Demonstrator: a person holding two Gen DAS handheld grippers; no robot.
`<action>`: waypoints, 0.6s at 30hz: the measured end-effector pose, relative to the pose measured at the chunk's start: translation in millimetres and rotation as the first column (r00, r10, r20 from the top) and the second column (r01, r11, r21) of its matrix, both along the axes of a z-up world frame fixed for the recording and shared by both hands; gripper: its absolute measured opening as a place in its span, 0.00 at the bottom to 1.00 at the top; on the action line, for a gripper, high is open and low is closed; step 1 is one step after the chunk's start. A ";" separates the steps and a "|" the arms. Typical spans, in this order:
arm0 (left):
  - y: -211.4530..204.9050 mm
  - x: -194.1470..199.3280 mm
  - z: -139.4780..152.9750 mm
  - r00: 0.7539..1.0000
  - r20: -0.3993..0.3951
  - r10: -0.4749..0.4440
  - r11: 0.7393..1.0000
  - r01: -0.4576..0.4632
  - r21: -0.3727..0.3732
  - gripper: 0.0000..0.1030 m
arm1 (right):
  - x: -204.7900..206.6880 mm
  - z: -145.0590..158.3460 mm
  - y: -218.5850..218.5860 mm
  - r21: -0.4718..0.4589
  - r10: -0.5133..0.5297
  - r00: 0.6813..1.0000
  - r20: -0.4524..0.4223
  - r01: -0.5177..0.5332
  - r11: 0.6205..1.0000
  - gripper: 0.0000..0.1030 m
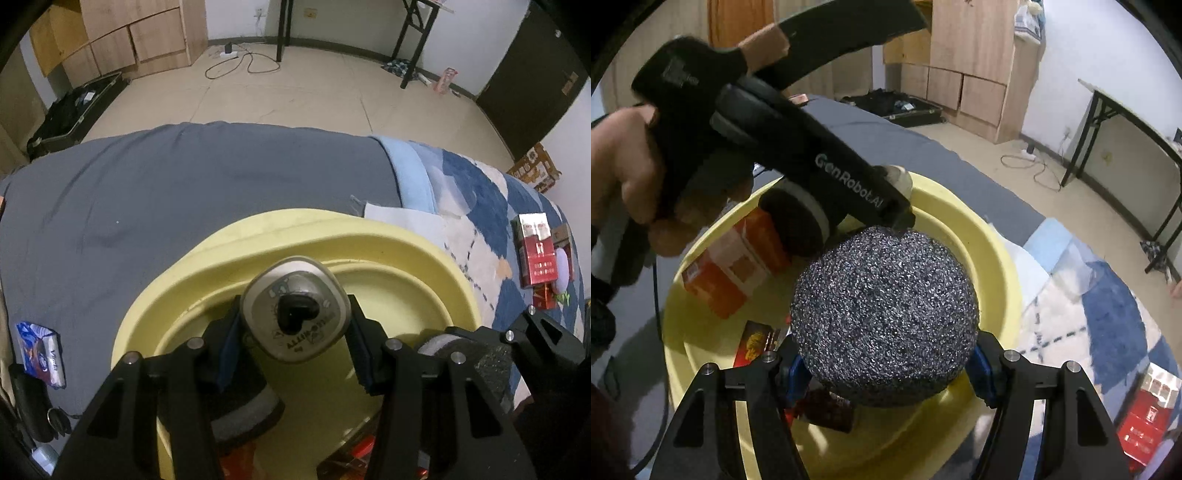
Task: Organize rigid objects
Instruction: 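Lower the tin and foam cylinder into the yellow tray and open both tools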
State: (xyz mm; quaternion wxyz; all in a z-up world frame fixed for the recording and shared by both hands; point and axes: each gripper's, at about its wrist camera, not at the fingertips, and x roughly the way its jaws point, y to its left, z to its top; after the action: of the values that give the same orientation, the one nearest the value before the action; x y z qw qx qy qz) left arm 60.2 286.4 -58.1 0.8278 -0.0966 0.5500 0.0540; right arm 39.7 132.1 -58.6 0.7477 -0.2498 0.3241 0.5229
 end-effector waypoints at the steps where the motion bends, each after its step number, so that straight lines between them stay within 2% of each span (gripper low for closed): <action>1: 0.6 -0.9 0.4 1.000 0.005 -0.001 1.000 0.001 -0.001 0.52 | -2.5 -2.2 2.9 -0.007 0.011 1.000 0.013 -0.011 1.000 0.66; 5: -1.9 -3.9 0.8 1.000 0.013 -0.015 1.000 0.014 0.015 0.52 | -9.9 -6.3 4.3 -0.036 0.059 0.998 0.027 -0.058 0.998 0.67; 10: -6.3 -1.9 -0.6 1.000 0.009 -0.014 1.000 0.014 0.028 0.52 | -4.1 -8.1 -5.6 -0.036 0.069 0.997 0.018 -0.068 0.997 0.67; 13: -14.8 -4.8 1.3 0.999 -0.008 -0.054 0.999 0.054 0.002 0.52 | -2.2 -6.1 -4.0 -0.036 0.064 0.998 -0.003 -0.064 0.997 0.67; 18: -9.9 -10.1 6.3 0.999 -0.002 -0.041 0.999 0.041 -0.028 0.52 | -4.5 -8.0 0.7 -0.020 0.056 0.998 -0.024 -0.056 0.998 0.66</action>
State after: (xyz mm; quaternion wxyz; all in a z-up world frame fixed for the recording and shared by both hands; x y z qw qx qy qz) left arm 50.1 276.5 -51.8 0.8267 -0.0966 0.5535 0.0294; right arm 35.1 132.9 -66.6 0.7263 -0.2607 0.3310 0.5431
